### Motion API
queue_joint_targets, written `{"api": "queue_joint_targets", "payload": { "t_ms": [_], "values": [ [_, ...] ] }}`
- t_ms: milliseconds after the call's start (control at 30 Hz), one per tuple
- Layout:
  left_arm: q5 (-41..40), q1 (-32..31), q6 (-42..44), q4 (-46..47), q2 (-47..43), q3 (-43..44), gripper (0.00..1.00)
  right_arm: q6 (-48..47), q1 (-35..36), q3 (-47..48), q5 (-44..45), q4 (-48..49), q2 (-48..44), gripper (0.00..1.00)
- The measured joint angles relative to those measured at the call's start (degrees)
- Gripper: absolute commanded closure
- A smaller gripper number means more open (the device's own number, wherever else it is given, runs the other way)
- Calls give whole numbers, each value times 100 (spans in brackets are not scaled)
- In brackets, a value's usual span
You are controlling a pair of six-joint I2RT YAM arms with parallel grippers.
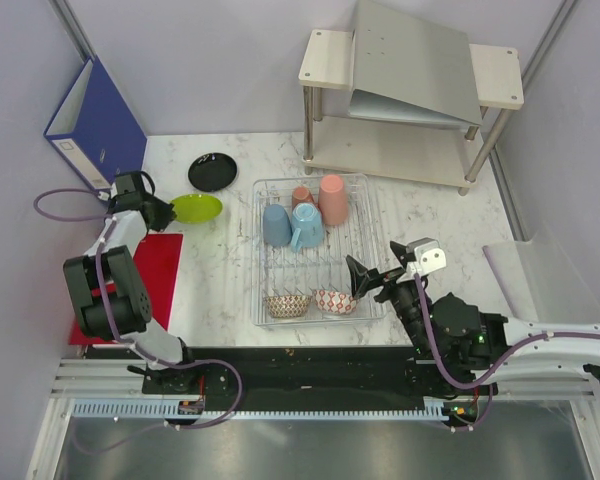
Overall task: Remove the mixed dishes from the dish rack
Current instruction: Place the plate at the center of the board.
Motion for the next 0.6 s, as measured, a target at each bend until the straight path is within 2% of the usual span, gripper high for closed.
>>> {"api": "queue_joint_targets", "payload": {
  "t_ms": [333, 433, 600],
  "values": [
    [-44, 136, 254, 179, 1178, 531, 98, 2, -55, -94, -11, -31, -15, 2],
    [-37, 136, 302, 267, 1375, 713, 95, 2, -74, -94, -13, -31, 85, 2],
    [98, 138, 302, 234, 1478, 820, 83, 2, -151, -94, -33, -31, 323, 2]
  ]
}}
